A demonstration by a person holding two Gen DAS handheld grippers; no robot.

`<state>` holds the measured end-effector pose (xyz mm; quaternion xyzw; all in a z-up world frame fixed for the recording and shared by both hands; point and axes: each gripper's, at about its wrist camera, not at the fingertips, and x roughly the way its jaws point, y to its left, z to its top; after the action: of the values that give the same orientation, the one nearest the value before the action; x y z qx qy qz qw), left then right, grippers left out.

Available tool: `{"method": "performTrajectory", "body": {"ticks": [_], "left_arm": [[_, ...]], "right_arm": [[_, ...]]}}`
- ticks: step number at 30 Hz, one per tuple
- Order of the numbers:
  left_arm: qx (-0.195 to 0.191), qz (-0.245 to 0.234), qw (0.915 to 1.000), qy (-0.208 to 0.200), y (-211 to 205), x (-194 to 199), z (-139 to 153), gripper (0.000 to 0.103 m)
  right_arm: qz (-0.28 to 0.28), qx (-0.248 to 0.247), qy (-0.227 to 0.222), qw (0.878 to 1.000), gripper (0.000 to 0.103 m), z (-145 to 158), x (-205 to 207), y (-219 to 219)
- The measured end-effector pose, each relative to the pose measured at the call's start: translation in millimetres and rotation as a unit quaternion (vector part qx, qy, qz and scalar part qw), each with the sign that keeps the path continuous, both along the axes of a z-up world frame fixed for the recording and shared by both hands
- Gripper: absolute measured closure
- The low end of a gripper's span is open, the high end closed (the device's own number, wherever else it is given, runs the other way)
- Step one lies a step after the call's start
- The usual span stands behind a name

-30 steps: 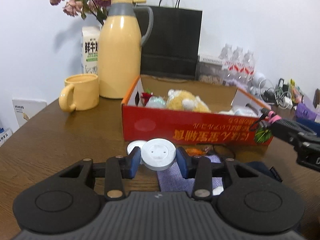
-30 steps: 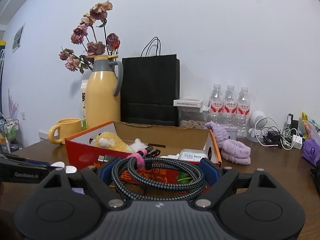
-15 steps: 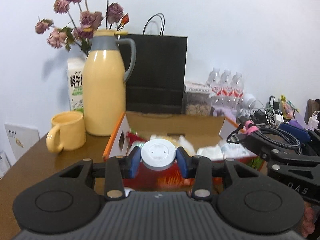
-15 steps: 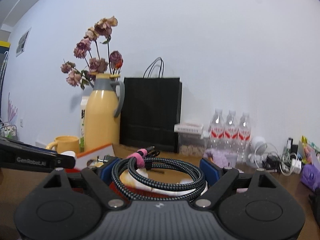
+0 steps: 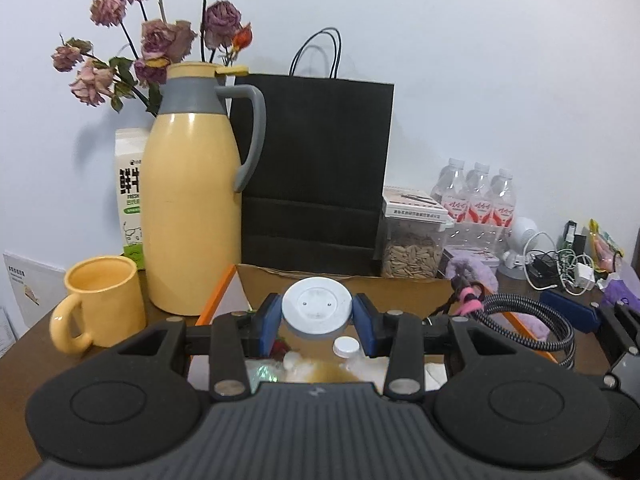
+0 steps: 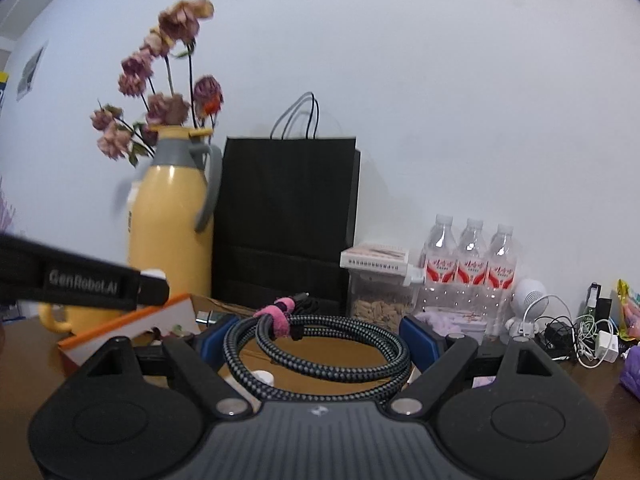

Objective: Organize objects
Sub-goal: 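Carry the cable and cap into the box and open both grippers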

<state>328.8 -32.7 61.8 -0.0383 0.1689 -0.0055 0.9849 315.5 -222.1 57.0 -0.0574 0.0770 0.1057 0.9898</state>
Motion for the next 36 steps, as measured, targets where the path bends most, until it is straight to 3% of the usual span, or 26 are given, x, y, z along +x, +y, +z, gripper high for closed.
{"method": "performTrajectory", "body": {"ticks": [9, 17, 18, 20, 21, 22, 24, 36], "left_arm": [[0.011, -0.004, 0.9995, 0.028, -0.3, 38.2, -19.0, 0.063], [0.016, -0.010, 0.9989, 0.042, -0.7, 45.7, -26.1, 0.063], [0.017, -0.009, 0.9989, 0.043, -1.0, 45.3, -27.3, 0.058], [0.020, -0.007, 0.9989, 0.043, -1.9, 45.0, -28.5, 0.031], [0.020, -0.005, 0.9990, 0.040, -1.6, 44.6, -29.0, 0.009], [0.018, -0.001, 0.9993, 0.033, -0.9, 43.4, -29.2, 0.000], [0.015, 0.005, 0.9997, 0.019, -0.2, 40.5, -28.7, 0.000], [0.016, 0.009, 0.9996, 0.020, -1.6, 40.0, -29.9, 0.000]], "right_arm": [[-0.001, -0.004, 0.041, 0.999, 0.017, -17.8, 32.8, -3.3], [0.000, -0.013, 0.060, 0.998, 0.017, -24.3, 38.8, -2.7], [0.001, -0.014, 0.064, 0.998, 0.017, -25.6, 38.8, -2.7], [0.005, -0.015, 0.072, 0.997, 0.016, -28.2, 38.5, -3.0], [0.005, -0.015, 0.075, 0.997, 0.010, -29.1, 38.2, -3.4], [0.005, -0.012, 0.078, 0.997, 0.001, -29.6, 37.8, -3.9], [0.009, -0.009, 0.077, 0.997, 0.000, -29.1, 36.1, -4.6], [0.013, -0.013, 0.076, 0.997, 0.000, -29.1, 33.8, -2.0]]}}
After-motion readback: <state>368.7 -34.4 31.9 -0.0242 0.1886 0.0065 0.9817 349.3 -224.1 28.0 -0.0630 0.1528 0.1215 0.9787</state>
